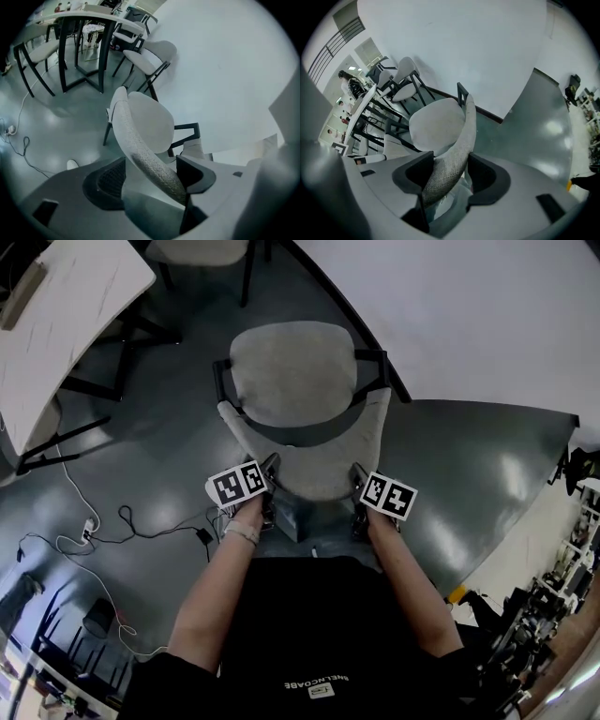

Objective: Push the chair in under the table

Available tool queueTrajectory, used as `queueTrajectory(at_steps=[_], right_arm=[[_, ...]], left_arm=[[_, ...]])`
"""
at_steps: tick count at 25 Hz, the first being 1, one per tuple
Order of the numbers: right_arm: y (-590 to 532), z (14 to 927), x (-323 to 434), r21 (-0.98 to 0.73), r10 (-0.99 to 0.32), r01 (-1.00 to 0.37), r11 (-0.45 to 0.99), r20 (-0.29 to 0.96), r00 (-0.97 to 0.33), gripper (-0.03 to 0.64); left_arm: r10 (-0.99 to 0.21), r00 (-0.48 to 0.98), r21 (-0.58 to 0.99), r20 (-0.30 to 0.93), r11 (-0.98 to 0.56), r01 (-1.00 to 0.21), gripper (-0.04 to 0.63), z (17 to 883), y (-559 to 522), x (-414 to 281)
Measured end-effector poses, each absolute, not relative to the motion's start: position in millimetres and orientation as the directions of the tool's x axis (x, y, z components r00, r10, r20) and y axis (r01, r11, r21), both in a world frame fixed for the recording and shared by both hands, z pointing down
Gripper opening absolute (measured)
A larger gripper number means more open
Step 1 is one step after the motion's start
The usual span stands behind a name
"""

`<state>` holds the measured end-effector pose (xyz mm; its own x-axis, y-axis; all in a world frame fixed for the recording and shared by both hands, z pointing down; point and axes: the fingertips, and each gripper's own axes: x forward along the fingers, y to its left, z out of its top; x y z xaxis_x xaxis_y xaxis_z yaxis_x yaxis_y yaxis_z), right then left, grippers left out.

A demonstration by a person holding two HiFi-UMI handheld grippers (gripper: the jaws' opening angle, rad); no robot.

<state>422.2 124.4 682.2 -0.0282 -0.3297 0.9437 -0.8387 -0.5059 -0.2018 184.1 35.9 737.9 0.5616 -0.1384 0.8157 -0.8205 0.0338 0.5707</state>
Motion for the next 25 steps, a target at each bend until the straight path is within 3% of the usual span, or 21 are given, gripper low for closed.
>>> queueTrajectory(at_steps=[4,11,25], right_arm=[[123.5,682.7,420.0,-0.194,-0.33,-0.846,-0.496,0.944,-0.023,0.219],[123.6,682.3,420.9,-0.179,-0.333,-0.855,-0.486,0.943,-0.008,0.221],[123.3,675.8,405.7,-0.133,-0.293,-0.907,-0.398,0.956,-0.011,0.224]], left_arm=[[-0.1,0.636,0.643,0.765,0.06,-0.764,0.321,750.5,34.7,197.3],[-0.075,0.579,0.582,0.812,0.018,-0.813,0.281,756.3,36.3,196.1],[-0.181,0.54,0.565,0.822,0.148,-0.812,0.204,747.6,38.1,175.3]])
